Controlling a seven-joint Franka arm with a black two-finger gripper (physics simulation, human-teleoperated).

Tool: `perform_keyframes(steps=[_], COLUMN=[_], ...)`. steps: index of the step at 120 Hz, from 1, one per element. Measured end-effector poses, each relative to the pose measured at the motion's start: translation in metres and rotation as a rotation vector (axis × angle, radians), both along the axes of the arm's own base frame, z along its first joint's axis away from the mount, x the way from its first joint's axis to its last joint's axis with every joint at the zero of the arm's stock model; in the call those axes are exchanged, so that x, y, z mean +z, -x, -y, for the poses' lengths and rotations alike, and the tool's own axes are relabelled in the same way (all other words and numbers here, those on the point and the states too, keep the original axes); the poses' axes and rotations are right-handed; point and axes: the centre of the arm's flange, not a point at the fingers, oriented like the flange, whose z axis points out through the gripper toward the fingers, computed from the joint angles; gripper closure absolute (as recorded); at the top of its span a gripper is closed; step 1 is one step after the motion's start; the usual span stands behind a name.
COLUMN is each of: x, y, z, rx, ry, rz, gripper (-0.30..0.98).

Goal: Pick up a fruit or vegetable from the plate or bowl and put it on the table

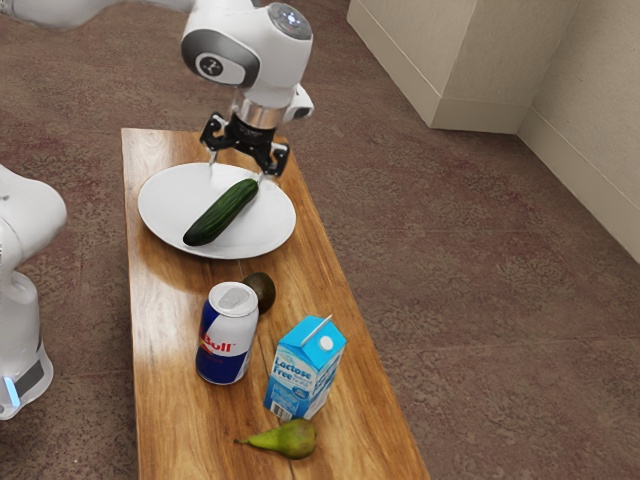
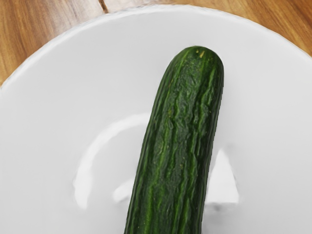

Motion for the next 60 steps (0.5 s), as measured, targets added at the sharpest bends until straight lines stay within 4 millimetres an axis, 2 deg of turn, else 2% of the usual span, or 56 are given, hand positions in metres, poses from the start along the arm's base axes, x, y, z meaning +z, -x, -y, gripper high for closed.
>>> perform_keyframes(steps=[20, 43, 50, 60], x=[0.003, -0.008, -0.008, -0.018], y=[-0.008, -0.014, -0.015, -0.018], z=[-0.012, -0.044, -0.05, -0.057], rx=[-0.021, -0.018, -0.033, -0.052], ry=[0.014, 0.057, 0.068, 0.089], rz=[0.001, 0.016, 0.028, 0.03], gripper=[0.0, 0.0, 0.0, 0.0])
